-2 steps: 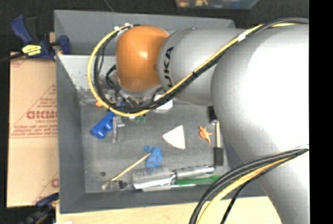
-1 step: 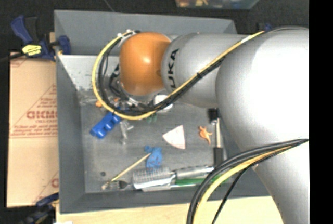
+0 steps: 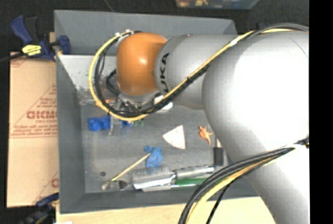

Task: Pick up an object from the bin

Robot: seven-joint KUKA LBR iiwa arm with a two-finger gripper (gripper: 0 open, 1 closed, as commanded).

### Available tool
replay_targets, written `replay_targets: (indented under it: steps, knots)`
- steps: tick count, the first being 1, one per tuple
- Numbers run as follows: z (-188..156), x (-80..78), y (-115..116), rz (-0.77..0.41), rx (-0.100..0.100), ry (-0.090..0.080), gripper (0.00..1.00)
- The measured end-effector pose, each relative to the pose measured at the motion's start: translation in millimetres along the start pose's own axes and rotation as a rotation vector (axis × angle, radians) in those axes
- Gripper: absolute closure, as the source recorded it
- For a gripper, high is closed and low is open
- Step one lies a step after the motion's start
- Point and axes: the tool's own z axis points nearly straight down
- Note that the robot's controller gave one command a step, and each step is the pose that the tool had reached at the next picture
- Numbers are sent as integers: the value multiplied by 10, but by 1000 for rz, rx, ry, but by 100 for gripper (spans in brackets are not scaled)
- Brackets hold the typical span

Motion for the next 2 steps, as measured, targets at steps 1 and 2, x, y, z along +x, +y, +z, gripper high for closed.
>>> replay_targets:
  steps: [1, 2]
  knots:
    - [0, 0, 1, 1, 0, 0, 100]
    - [-73, 2, -1, 1, -1, 0, 100]
